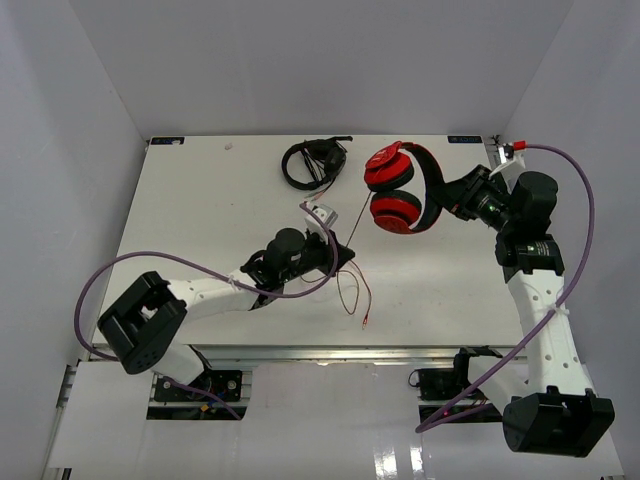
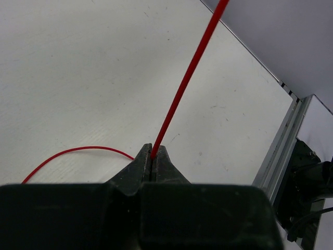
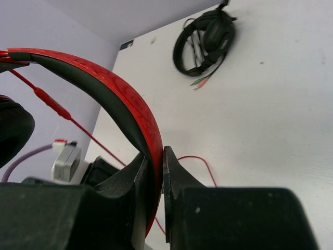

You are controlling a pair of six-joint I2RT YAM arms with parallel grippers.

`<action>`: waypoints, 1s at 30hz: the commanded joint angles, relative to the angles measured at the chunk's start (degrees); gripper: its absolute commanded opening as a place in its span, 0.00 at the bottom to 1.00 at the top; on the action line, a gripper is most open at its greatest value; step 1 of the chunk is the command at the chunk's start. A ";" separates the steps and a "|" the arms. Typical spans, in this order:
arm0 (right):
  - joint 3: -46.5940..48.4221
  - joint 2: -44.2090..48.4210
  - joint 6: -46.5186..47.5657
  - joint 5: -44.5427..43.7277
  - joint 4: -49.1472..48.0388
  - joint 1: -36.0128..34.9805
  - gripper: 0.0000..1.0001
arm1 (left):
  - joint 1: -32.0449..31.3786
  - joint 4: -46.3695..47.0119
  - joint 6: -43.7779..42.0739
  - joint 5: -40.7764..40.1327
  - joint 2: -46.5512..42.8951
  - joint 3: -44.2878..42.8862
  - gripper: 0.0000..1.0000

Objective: Wrap the headphones

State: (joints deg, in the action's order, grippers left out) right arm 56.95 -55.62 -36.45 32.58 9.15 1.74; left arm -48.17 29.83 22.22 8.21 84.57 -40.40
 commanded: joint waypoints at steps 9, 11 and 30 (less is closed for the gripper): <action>0.57 3.97 -0.85 -21.87 -0.01 0.45 0.08 | -8.92 4.21 2.39 -5.75 4.19 2.03 0.00; -0.55 4.14 0.06 -24.26 -0.29 0.45 0.08 | -10.67 4.74 2.73 -6.27 5.19 1.68 0.00; -9.69 4.38 8.61 -37.87 -6.89 0.45 0.08 | -21.28 3.11 2.11 -11.20 10.53 -5.05 0.05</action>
State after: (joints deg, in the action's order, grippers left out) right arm 47.51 -52.82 -28.10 0.82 14.79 1.80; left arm -67.44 36.32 24.47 -2.91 95.20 -43.89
